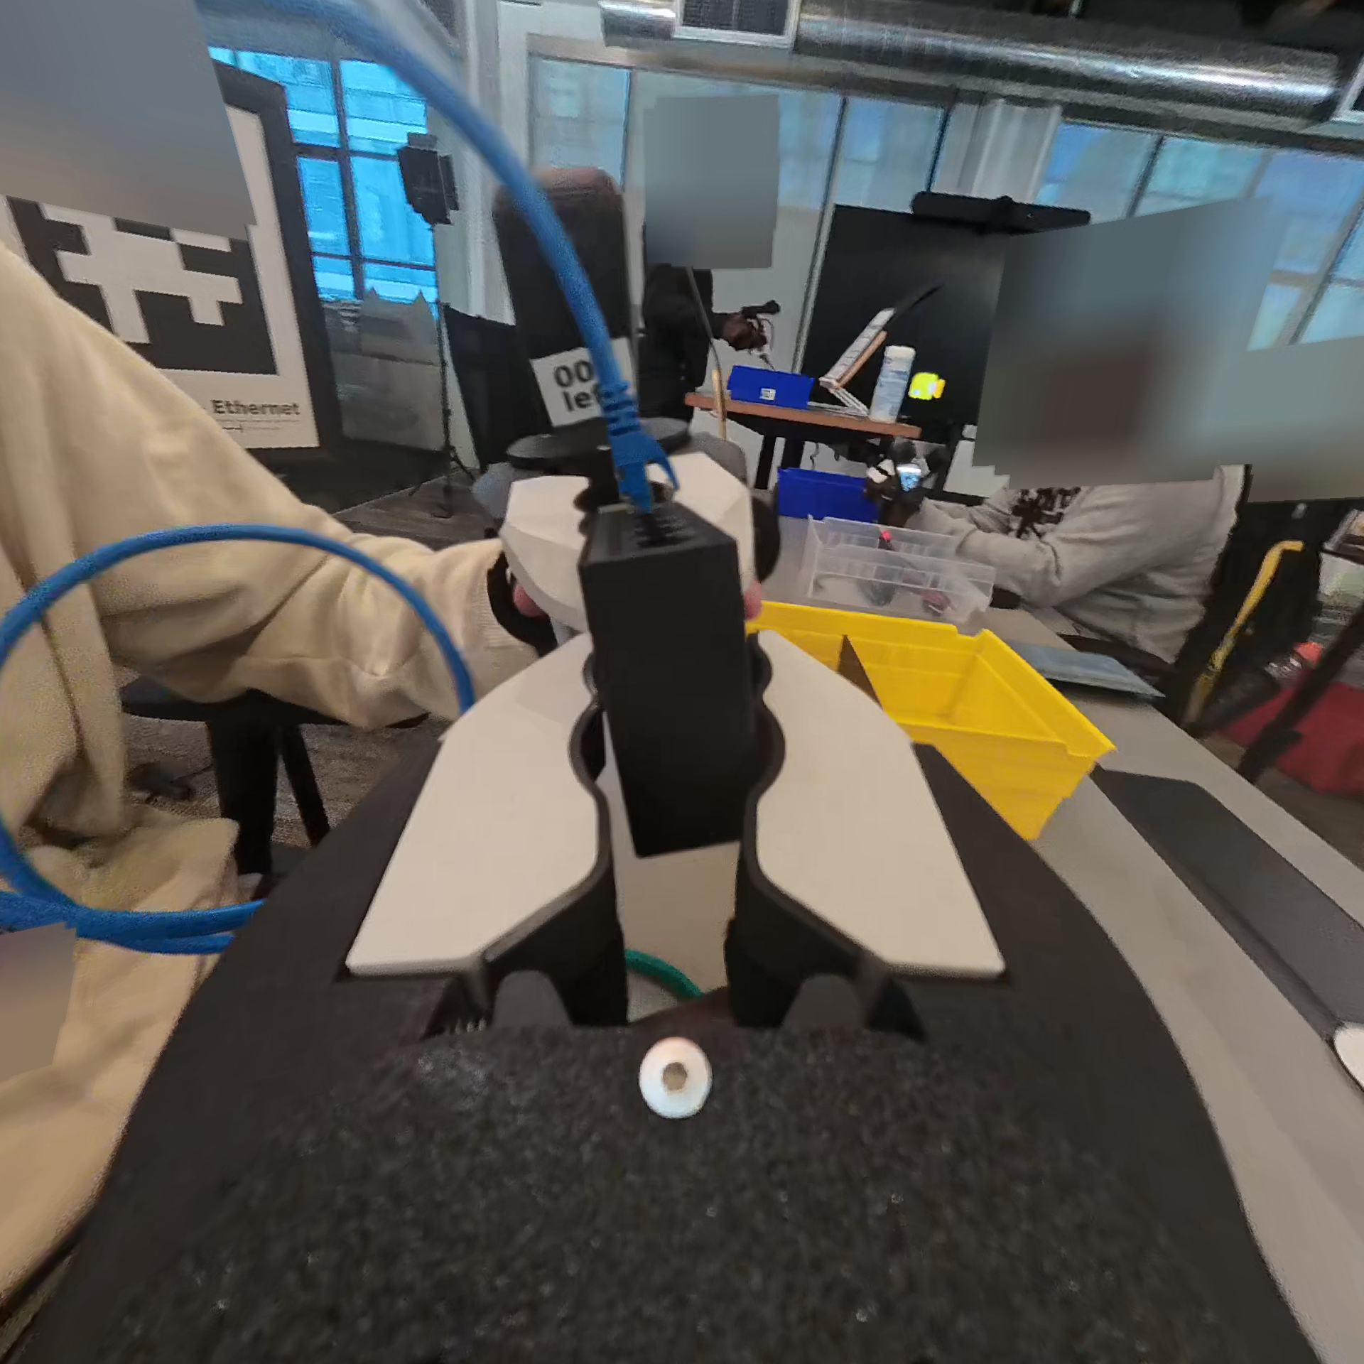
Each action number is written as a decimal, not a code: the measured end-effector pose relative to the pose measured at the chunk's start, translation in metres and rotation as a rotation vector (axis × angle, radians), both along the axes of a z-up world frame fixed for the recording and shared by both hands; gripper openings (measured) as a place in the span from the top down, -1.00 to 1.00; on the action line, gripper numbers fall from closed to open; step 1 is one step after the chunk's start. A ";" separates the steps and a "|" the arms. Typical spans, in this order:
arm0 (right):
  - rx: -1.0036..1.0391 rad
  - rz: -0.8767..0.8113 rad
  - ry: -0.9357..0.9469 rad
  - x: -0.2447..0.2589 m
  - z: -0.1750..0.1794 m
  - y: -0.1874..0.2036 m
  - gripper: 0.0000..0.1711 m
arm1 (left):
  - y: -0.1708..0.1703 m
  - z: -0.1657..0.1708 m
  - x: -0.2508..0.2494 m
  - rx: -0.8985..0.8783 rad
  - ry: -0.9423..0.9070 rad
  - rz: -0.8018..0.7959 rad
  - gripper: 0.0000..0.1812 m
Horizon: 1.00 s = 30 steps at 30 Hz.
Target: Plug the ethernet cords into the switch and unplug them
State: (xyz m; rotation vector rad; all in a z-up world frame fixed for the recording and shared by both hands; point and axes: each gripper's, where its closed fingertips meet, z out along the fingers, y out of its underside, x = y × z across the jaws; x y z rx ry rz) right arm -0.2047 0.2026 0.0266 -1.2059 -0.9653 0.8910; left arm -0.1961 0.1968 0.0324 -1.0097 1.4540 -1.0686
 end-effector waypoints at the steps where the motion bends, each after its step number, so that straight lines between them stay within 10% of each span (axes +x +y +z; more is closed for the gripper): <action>1: -0.005 -0.021 0.012 0.007 -0.002 0.003 0.56 | 0.004 -0.004 -0.001 0.027 0.014 0.017 0.71; 24: -0.023 -0.024 -0.050 0.004 -0.025 0.010 0.61 | 0.023 -0.024 -0.013 0.228 0.086 0.091 0.67; 30: -0.535 -0.327 -0.571 0.073 -0.135 0.026 0.45 | 0.084 -0.035 -0.052 0.482 0.096 0.453 0.67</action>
